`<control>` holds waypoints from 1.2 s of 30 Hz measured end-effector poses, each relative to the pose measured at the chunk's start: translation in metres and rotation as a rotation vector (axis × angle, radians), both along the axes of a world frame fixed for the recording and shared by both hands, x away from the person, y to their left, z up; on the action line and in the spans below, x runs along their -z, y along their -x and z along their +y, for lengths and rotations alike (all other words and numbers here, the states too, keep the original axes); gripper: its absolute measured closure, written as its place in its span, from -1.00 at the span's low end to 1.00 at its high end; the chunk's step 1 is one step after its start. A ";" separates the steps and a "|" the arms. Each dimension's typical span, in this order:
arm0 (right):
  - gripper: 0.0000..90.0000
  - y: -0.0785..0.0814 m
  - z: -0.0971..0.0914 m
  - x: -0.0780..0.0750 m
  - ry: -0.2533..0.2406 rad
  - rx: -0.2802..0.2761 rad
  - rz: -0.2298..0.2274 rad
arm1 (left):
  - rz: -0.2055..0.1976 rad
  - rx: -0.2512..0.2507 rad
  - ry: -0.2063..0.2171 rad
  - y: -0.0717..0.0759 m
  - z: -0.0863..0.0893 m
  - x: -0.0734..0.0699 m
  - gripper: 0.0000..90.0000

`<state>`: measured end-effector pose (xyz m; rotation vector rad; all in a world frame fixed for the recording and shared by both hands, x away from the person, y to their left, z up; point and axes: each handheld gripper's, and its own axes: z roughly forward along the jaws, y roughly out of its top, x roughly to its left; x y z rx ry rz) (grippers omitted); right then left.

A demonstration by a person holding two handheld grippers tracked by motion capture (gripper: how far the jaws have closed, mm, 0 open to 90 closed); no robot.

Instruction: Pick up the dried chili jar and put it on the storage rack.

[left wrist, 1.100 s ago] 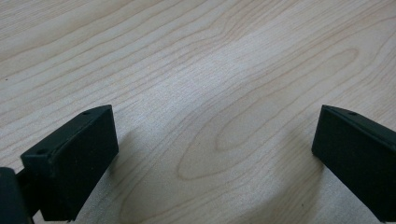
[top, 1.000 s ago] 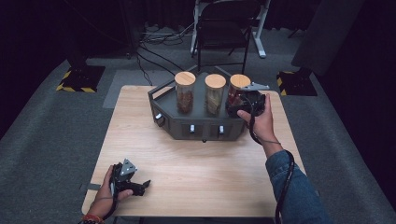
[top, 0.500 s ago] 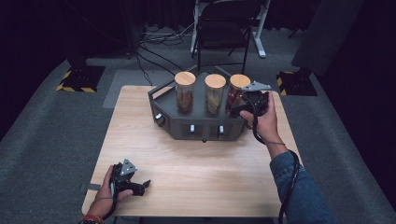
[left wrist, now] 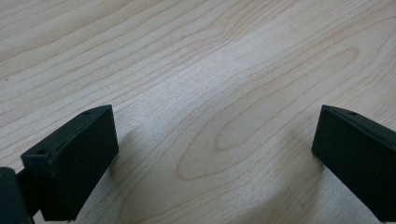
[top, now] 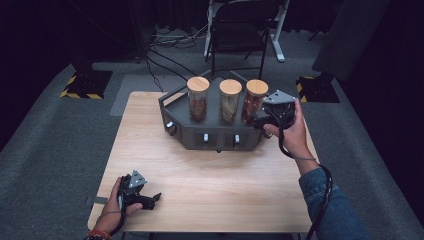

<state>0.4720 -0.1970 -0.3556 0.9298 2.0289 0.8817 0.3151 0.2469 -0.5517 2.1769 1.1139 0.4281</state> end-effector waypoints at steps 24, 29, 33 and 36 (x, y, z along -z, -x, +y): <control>-0.96 0.047 -0.009 0.020 0.070 -0.106 0.019 | 0.000 0.000 0.001 0.000 0.000 0.000 -1.00; -0.96 0.058 -0.010 0.030 0.084 -0.122 0.029 | 0.000 0.000 0.001 0.000 0.000 0.000 -0.99; -0.96 0.065 -0.010 0.041 0.099 -0.142 0.052 | 0.000 0.000 0.001 0.000 0.000 0.000 -0.99; -0.96 0.070 -0.010 0.048 0.112 -0.146 0.057 | 0.000 0.000 0.001 0.000 0.000 0.000 -0.99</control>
